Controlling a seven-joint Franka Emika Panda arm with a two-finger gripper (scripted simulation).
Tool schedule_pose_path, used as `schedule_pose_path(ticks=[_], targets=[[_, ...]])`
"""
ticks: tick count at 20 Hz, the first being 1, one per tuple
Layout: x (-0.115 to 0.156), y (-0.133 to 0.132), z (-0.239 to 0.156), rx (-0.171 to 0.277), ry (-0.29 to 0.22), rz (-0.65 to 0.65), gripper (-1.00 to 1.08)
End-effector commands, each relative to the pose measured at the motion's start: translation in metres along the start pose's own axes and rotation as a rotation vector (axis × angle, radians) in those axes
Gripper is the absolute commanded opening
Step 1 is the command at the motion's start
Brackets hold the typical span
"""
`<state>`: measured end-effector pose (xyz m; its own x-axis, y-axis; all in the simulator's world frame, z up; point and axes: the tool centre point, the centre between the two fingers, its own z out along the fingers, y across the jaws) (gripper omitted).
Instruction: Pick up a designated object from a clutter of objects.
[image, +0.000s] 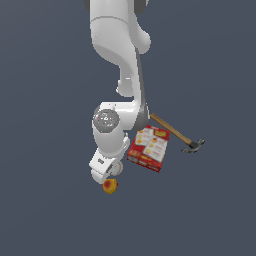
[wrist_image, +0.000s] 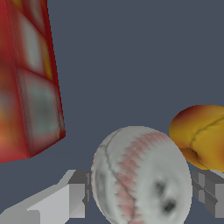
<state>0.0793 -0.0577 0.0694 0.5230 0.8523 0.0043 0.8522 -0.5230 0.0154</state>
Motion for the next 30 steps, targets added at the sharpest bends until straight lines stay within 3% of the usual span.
schedule_pose_path(ticks=[1,10,30], targets=[[0.002,-0.005,-0.01,-0.002,0.001,-0.001,-1.0],[0.014,-0.042,-0.062,0.0,-0.003,-0.001,-1.0],[0.057,-0.161,-0.239,0.01,-0.005,-0.003,-1.0]])
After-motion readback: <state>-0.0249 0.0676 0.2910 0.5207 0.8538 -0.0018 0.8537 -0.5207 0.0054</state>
